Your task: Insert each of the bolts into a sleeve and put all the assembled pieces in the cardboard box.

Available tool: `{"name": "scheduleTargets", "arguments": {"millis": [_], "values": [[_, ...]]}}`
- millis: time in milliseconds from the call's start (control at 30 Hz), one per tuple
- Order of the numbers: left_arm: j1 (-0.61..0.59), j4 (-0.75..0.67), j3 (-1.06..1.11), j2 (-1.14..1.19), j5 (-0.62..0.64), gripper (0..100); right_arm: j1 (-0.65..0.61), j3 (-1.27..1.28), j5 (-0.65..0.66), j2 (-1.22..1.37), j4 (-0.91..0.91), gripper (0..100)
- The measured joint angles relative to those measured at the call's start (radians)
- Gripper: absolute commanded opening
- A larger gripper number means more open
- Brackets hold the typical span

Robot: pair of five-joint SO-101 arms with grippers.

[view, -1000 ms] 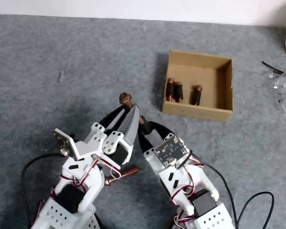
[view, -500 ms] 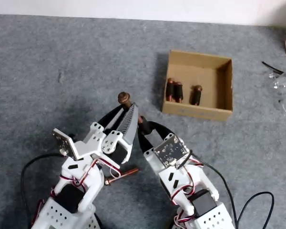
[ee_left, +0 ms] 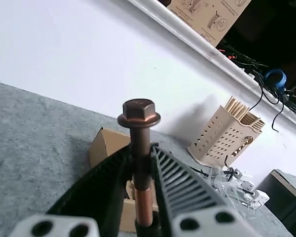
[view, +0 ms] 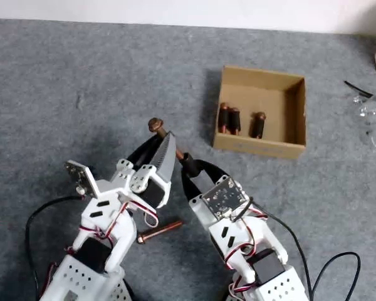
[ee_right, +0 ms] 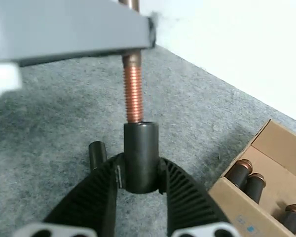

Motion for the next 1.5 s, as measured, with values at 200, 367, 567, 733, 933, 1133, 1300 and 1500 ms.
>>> {"name": "scheduleTargets", "arguments": {"millis": [200, 367, 567, 733, 933, 1133, 1300, 1500], "values": [[0.048, -0.083, 0.000, 0.140, 0.006, 1, 0.002, 0.000, 0.002, 0.000, 0.000, 0.5], [0.071, -0.083, 0.000, 0.143, 0.002, 1, 0.017, 0.000, 0.002, 0.000, 0.000, 0.5], [0.109, -0.005, 0.000, 0.120, 0.006, 1, 0.038, 0.000, 0.003, 0.000, 0.000, 0.5], [0.121, 0.084, 0.000, 0.084, 0.006, 1, 0.038, 0.000, 0.003, 0.000, 0.002, 0.5], [0.126, 0.095, 0.000, 0.075, 0.006, 1, 0.040, 0.000, 0.003, 0.000, 0.002, 0.5], [0.137, 0.074, 0.000, 0.080, -0.153, 1, 0.041, 0.000, 0.003, 0.000, 0.002, 0.5], [0.138, 0.054, 0.000, 0.081, -0.259, 1, 0.046, 0.000, 0.002, 0.000, 0.002, 0.5], [0.138, 0.054, 0.000, 0.083, -0.270, 1, 0.048, 0.000, 0.002, 0.000, 0.002, 0.5]]}}
